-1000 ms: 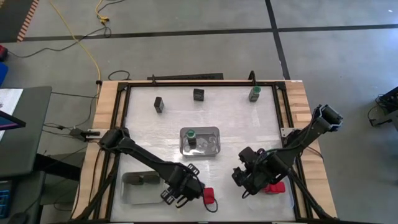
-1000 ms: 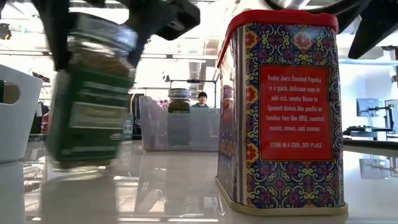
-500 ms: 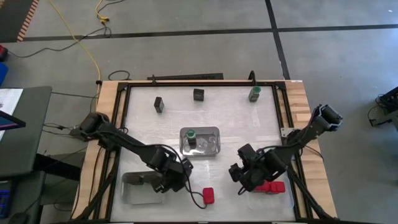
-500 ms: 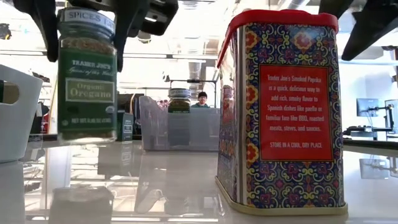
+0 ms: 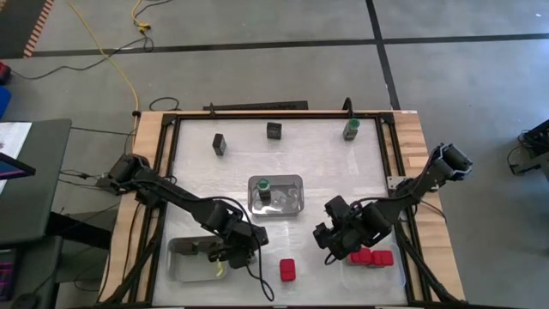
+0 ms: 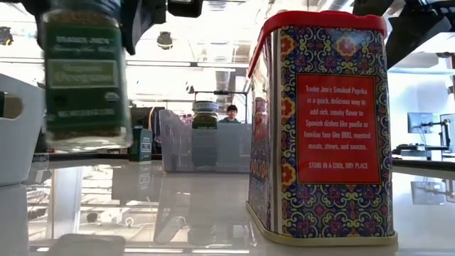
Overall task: Sort spices by type
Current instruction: Put the bottom green seasoning bottle into the black bin
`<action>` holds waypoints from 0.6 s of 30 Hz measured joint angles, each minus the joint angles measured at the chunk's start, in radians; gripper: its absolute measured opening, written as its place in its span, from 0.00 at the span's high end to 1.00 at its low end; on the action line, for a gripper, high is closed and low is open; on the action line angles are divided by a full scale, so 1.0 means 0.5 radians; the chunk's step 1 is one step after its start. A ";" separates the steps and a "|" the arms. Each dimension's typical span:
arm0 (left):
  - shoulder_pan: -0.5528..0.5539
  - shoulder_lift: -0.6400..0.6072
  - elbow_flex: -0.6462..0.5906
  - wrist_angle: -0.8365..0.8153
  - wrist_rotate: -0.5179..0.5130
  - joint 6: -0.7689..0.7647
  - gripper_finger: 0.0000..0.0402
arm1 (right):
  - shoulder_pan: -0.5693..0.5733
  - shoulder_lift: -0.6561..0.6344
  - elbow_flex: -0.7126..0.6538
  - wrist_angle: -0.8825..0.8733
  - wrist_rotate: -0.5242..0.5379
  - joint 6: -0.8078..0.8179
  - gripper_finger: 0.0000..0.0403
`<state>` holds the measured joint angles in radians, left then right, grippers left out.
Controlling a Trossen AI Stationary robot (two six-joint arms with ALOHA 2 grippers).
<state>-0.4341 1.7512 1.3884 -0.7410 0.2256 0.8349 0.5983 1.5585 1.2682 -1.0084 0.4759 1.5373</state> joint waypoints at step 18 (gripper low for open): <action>0.094 0.002 0.005 0.236 0.016 0.048 0.53 | -0.014 0.000 0.000 -0.016 -0.006 -0.046 0.16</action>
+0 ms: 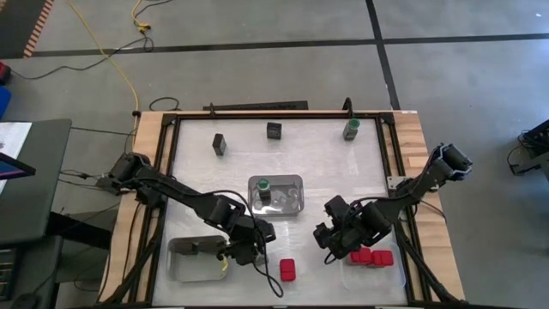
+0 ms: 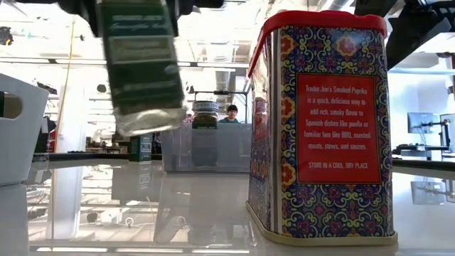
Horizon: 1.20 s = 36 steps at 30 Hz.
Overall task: Sort spices by type
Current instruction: Put the bottom green seasoning bottle into the black bin
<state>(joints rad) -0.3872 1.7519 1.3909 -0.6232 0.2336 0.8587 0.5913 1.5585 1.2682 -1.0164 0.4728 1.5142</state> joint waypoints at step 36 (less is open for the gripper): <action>0.036 0.166 0.171 -0.453 -0.008 0.025 0.48 | -0.100 0.001 0.000 0.015 -0.002 -0.171 0.16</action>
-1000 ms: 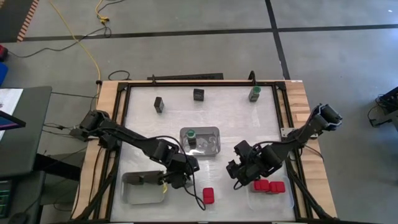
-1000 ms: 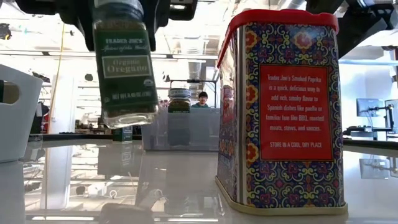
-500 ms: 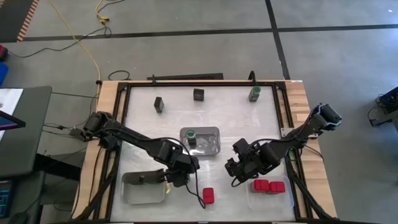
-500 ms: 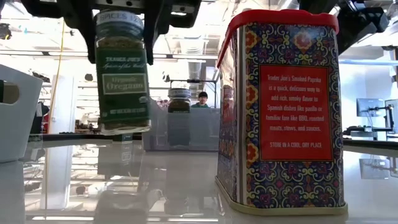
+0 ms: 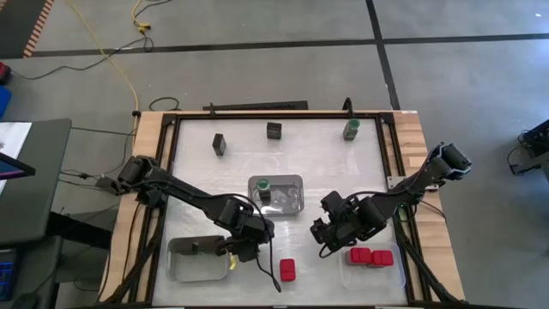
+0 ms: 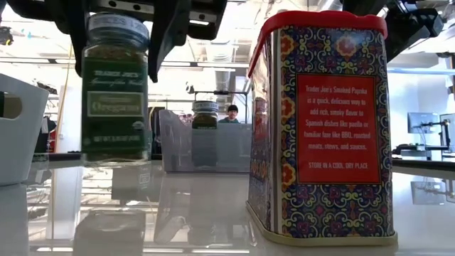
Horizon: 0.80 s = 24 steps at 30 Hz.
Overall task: Sort spices by type
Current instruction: Put the bottom green seasoning bottle into the black bin
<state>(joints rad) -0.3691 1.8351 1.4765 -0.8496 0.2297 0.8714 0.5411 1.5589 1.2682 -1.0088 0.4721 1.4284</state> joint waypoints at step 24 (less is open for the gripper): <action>0.019 -0.015 0.050 -0.016 -0.408 -0.243 0.38 | 0.003 0.000 0.000 0.002 0.000 -0.011 0.16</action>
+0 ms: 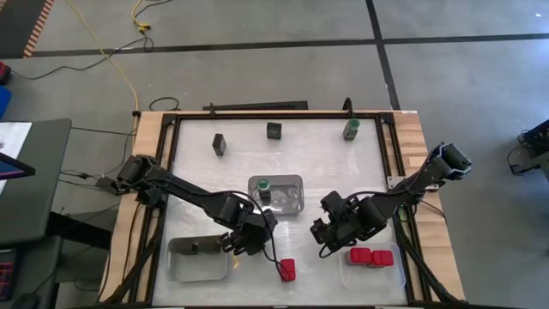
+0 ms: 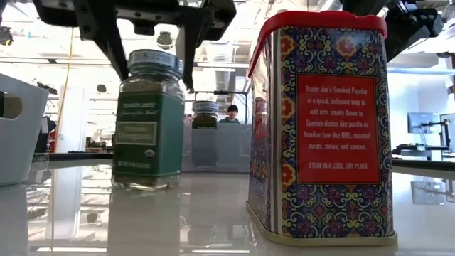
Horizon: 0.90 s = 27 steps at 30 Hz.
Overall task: Sort spices by type
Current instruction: Put the bottom green seasoning bottle into the black bin
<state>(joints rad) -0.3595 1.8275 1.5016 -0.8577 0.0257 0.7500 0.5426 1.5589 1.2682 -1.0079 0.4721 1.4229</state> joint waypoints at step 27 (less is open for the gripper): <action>0.008 -0.003 0.385 -0.564 -0.035 -1.917 0.38 | 0.010 0.000 0.000 0.047 -0.008 -0.199 0.16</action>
<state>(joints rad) -0.3553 1.8259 1.6943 -1.1397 0.0082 -0.2086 0.5477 1.5589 1.2682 -0.9844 0.4683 1.3231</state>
